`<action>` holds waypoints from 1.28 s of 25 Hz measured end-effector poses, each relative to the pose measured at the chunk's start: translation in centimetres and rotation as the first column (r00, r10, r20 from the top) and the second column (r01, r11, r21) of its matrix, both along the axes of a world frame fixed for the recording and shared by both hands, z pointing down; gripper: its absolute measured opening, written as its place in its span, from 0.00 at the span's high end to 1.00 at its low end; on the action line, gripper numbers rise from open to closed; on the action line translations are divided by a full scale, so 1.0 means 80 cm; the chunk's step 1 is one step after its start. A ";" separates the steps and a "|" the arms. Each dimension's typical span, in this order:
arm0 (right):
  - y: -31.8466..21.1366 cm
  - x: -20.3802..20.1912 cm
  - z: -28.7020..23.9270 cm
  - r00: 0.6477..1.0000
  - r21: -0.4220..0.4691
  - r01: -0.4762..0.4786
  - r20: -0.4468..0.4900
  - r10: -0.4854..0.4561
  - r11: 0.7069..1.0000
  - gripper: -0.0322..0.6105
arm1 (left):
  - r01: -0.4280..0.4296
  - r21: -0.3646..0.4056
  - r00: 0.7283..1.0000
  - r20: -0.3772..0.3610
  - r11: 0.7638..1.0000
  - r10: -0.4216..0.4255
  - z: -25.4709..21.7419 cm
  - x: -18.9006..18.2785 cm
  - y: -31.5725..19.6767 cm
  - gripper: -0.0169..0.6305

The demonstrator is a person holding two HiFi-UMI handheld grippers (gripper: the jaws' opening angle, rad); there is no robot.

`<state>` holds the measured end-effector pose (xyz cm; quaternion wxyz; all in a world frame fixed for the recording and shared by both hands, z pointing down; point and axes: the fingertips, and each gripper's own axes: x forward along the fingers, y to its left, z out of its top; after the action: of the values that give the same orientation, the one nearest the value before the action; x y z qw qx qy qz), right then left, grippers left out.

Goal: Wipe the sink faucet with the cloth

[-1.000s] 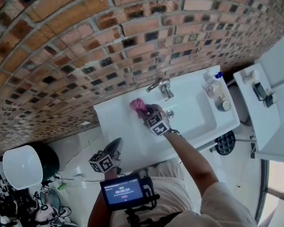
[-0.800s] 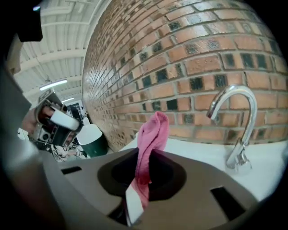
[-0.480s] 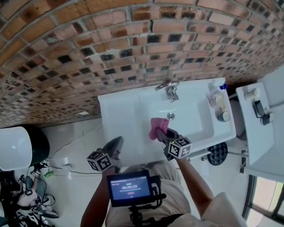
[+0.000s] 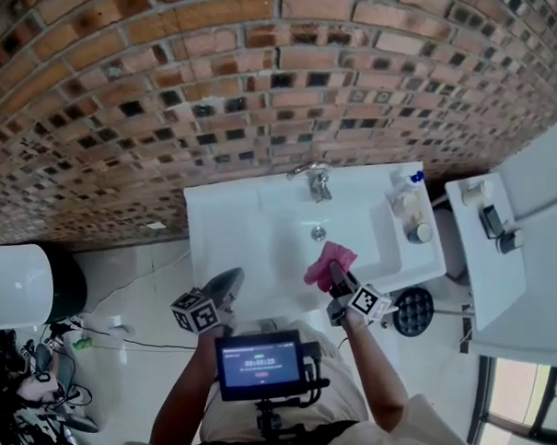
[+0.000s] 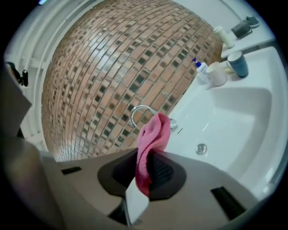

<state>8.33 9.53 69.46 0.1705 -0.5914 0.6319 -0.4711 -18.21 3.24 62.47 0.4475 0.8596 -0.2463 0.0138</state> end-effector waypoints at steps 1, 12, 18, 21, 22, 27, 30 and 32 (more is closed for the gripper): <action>0.003 0.008 -0.008 1.000 0.018 -0.004 0.007 0.004 1.000 0.85 | 0.022 -0.001 1.000 -0.001 1.000 -0.022 -0.001 -0.004 0.003 0.99; 0.125 0.051 -0.160 0.997 0.216 0.076 -0.032 -0.070 0.973 0.85 | 0.056 0.039 0.992 0.113 0.998 -0.060 -0.028 0.011 0.107 0.98; 0.204 0.059 -0.162 0.977 0.222 0.165 -0.169 -0.129 0.961 0.85 | 0.098 0.096 0.987 0.119 0.991 -0.109 -0.045 0.030 0.170 0.98; 0.233 0.062 -0.150 0.969 0.201 0.189 -0.195 -0.150 0.961 0.85 | 0.105 0.099 0.982 0.147 0.990 -0.119 -0.041 0.025 0.201 0.98; 0.240 0.064 -0.145 0.969 0.196 0.190 -0.194 -0.152 0.962 0.85 | 0.105 0.103 0.980 0.160 0.989 -0.121 -0.039 0.021 0.209 0.98; 0.267 0.070 -0.132 0.966 0.172 0.197 -0.202 -0.161 0.965 0.85 | 0.111 0.124 0.975 0.181 0.986 -0.133 -0.035 0.008 0.239 0.98; 0.276 0.068 -0.123 0.964 0.157 0.201 -0.209 -0.166 0.967 0.85 | 0.120 0.121 0.976 0.168 0.985 -0.139 -0.031 0.003 0.244 0.98; 0.279 0.065 -0.122 0.965 0.156 0.197 -0.206 -0.163 0.968 0.85 | 0.118 0.114 0.976 0.171 0.987 -0.136 -0.027 0.001 0.243 0.98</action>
<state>13.50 31.88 59.66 0.1164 -0.5568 0.7354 -0.3682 -18.16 22.68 60.27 0.3787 0.8593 -0.3402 0.0495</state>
